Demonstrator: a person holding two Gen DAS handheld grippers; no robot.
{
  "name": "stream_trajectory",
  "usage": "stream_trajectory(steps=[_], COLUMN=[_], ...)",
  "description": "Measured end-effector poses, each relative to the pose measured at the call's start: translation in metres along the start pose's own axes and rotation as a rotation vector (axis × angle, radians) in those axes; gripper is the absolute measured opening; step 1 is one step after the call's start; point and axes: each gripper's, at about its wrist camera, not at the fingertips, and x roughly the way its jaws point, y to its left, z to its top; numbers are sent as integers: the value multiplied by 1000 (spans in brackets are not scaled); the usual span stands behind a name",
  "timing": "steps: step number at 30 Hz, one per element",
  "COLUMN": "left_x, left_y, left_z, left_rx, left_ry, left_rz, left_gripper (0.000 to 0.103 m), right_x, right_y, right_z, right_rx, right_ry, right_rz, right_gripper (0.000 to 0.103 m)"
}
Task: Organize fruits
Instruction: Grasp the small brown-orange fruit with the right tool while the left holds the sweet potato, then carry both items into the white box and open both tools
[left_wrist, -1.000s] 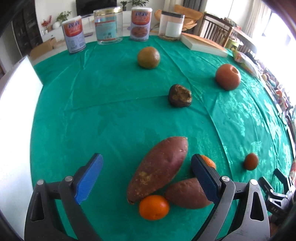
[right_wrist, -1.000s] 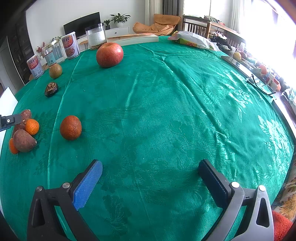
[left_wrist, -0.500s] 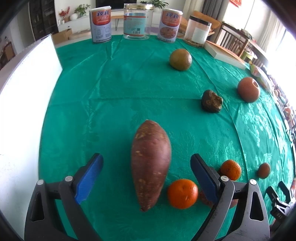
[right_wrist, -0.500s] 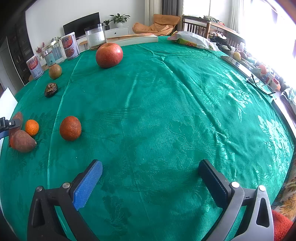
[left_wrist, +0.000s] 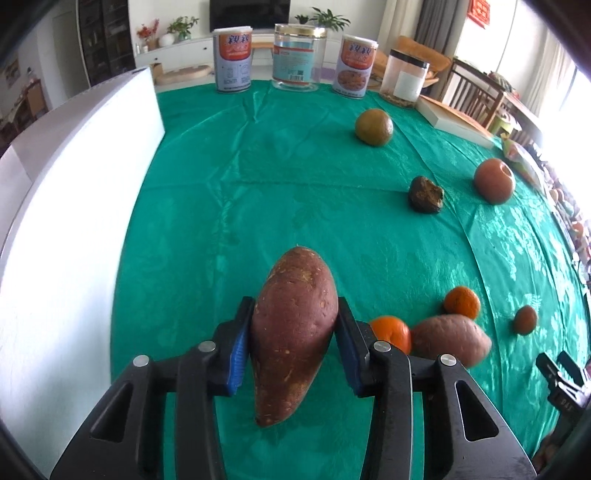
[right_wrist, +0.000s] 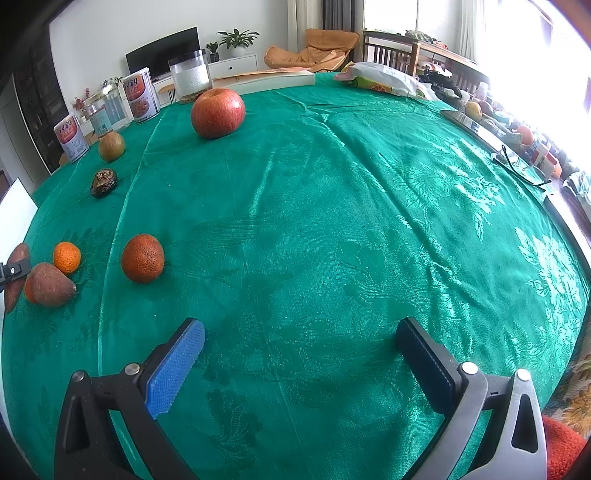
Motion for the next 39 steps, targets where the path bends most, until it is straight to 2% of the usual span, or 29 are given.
stream_trajectory(steps=[6,11,14,18,20,22,25,28,30,32,34,35,37,39], left_x=[-24,-21,-25,-27,-28,-29,-29,-29,-29,-28,-28,-29,-31,-34], left_y=[-1,0,3,8,11,12,10,11,12,12,11,11,8,9], left_z=[-47,-65,-68,-71,-73,-73,-73,-72,-70,-69,-68,-68,-67,-69], left_rx=[23,61,71,75,77,79,85,81,74,73,76,75,78,61], left_ry=[14,6,-17,-23,-24,-24,-22,-27,-27,-25,-27,-32,-36,-45], left_rz=[1,23,33,25,19,9,0,-6,-10,-10,-20,-33,-6,-24], left_gripper=[43,45,60,63,63,63,63,63,63,62,55,40,41,41], right_x=[0,-1,-3,-13,-21,-17,-8,7,15,22,23,23,18,10], right_y=[0,-2,-3,0,5,15,37,57,69,82,90,91,87,77], right_z=[0,0,0,1,4,12,24,37,43,44,43,42,41,37], right_rx=[-1,9,21,17,-10,-61,-174,-250,-291,-338,-390,-394,-361,-319], right_ry=[0,-4,-9,-52,-83,-65,-43,-14,3,22,16,26,31,28], right_rz=[-3,14,38,121,213,298,330,351,369,375,343,345,369,387], right_gripper=[103,103,103,103,103,102,90,84,68,64,49,30,30,30])
